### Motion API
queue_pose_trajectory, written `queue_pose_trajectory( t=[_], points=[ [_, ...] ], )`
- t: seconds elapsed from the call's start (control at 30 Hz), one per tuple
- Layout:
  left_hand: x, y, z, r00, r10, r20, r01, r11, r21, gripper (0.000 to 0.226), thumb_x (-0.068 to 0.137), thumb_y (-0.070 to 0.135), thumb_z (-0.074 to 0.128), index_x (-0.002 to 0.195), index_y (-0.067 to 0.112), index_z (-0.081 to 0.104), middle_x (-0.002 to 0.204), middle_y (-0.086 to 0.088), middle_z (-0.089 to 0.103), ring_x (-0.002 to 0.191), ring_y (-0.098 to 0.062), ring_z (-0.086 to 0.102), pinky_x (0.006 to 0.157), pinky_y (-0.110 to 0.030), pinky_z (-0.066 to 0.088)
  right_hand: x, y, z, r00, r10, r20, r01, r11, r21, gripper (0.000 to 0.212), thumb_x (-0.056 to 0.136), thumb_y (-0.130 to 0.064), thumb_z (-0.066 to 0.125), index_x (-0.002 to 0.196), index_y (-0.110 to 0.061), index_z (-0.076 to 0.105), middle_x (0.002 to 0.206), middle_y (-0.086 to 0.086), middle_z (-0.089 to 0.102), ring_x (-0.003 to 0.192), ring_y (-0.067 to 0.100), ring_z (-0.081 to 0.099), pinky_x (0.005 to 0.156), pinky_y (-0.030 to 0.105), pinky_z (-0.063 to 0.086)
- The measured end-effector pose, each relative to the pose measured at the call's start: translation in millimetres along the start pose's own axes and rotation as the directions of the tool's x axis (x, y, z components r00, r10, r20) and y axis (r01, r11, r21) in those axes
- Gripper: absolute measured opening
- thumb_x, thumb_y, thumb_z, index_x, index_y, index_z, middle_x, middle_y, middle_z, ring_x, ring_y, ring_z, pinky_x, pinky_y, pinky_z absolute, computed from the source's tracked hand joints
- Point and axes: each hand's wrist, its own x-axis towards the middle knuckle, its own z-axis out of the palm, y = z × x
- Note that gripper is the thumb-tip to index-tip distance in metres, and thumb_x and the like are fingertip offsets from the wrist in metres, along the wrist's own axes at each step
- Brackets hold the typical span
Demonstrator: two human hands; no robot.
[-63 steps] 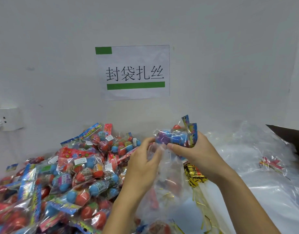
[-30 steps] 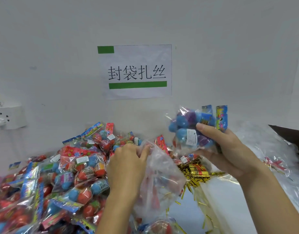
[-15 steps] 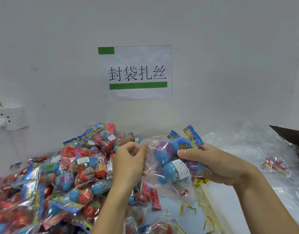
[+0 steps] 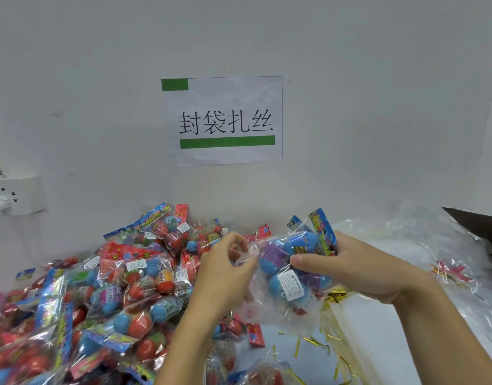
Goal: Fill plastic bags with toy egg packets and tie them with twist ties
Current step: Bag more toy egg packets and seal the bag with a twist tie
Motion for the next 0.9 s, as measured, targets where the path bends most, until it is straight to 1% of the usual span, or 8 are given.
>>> queue_pose_trajectory(
  t=[0.17,0.27,0.37,0.5,0.6,0.7,0.83,0.9],
  points=[
    [-1,3,-4,0.992,-0.072,0.108,0.09,0.98,-0.179,0.011,0.098,0.017,0.06,0.092,0.017,0.07,0.086,-0.008,0.072,0.046,-0.022,0.067,0.04,-0.023,0.046,3,2,6,0.999,0.021,0.026,-0.022,1.0,0.021,0.019,0.084,-0.034,0.074,0.103,-0.032,0.074,0.111,0.002,0.076,0.104,0.018,0.072,0.087,0.029,0.058],
    [0,-1,-4,0.997,-0.076,-0.002,0.075,0.984,-0.162,0.016,0.098,0.028,0.063,0.086,0.02,0.07,0.076,-0.001,0.071,0.043,-0.017,0.064,0.042,-0.022,0.046,6,-1,7,0.993,0.05,-0.104,-0.063,0.99,-0.126,0.011,0.087,-0.028,0.075,0.087,-0.038,0.074,0.087,-0.007,0.076,0.079,0.004,0.07,0.07,0.015,0.052],
    [2,-1,0,0.995,-0.017,-0.099,0.006,0.993,-0.114,0.015,0.097,0.031,0.061,0.086,0.024,0.067,0.068,0.0,0.068,0.042,-0.011,0.057,0.042,-0.021,0.043,12,-2,9,0.947,0.03,-0.32,-0.116,0.961,-0.253,0.007,0.081,-0.029,0.077,0.084,-0.032,0.071,0.079,-0.01,0.074,0.072,0.004,0.068,0.067,0.019,0.052],
    [1,2,4,0.989,0.011,-0.149,-0.029,0.993,-0.117,0.015,0.098,0.032,0.056,0.087,0.024,0.063,0.072,-0.002,0.069,0.039,-0.012,0.056,0.039,-0.024,0.047,9,-6,10,0.974,0.036,-0.224,-0.102,0.952,-0.288,0.017,0.074,-0.031,0.08,0.087,-0.033,0.069,0.081,-0.007,0.074,0.072,0.006,0.069,0.065,0.021,0.051],
    [0,3,1,0.976,0.022,-0.218,-0.039,0.996,-0.076,0.019,0.099,0.035,0.053,0.085,0.026,0.063,0.08,-0.001,0.07,0.055,-0.026,0.064,0.052,-0.039,0.058,-2,-7,-4,0.973,0.005,-0.23,-0.065,0.966,-0.252,0.012,0.078,-0.023,0.079,0.085,-0.031,0.073,0.078,-0.001,0.075,0.066,0.004,0.067,0.062,0.017,0.051],
    [-1,4,-2,0.968,0.03,-0.249,-0.048,0.997,-0.067,0.021,0.1,0.037,0.051,0.086,0.028,0.062,0.084,0.003,0.069,0.073,-0.022,0.068,0.06,-0.038,0.058,-15,-6,-23,0.928,-0.046,-0.369,-0.027,0.982,-0.189,0.008,0.082,-0.026,0.08,0.085,-0.032,0.076,0.075,-0.002,0.076,0.065,0.003,0.068,0.06,0.012,0.049],
    [1,3,-4,0.961,0.029,-0.275,-0.056,0.994,-0.091,0.024,0.102,0.036,0.048,0.087,0.027,0.064,0.073,0.006,0.068,0.058,-0.005,0.06,0.053,-0.032,0.054,-21,0,-39,0.842,-0.012,-0.54,-0.013,0.999,-0.042,0.012,0.086,-0.028,0.074,0.096,-0.025,0.077,0.091,0.0,0.079,0.088,0.016,0.075,0.081,0.034,0.057],
    [3,0,-6,0.956,0.01,-0.295,-0.059,0.986,-0.159,0.027,0.104,0.033,0.046,0.088,0.024,0.066,0.071,0.012,0.069,0.055,0.001,0.058,0.053,-0.028,0.047,-19,0,-39,0.825,0.021,-0.565,-0.009,1.0,0.025,0.013,0.087,-0.029,0.072,0.097,-0.022,0.076,0.093,0.001,0.079,0.091,0.02,0.075,0.082,0.039,0.058]
  ],
)
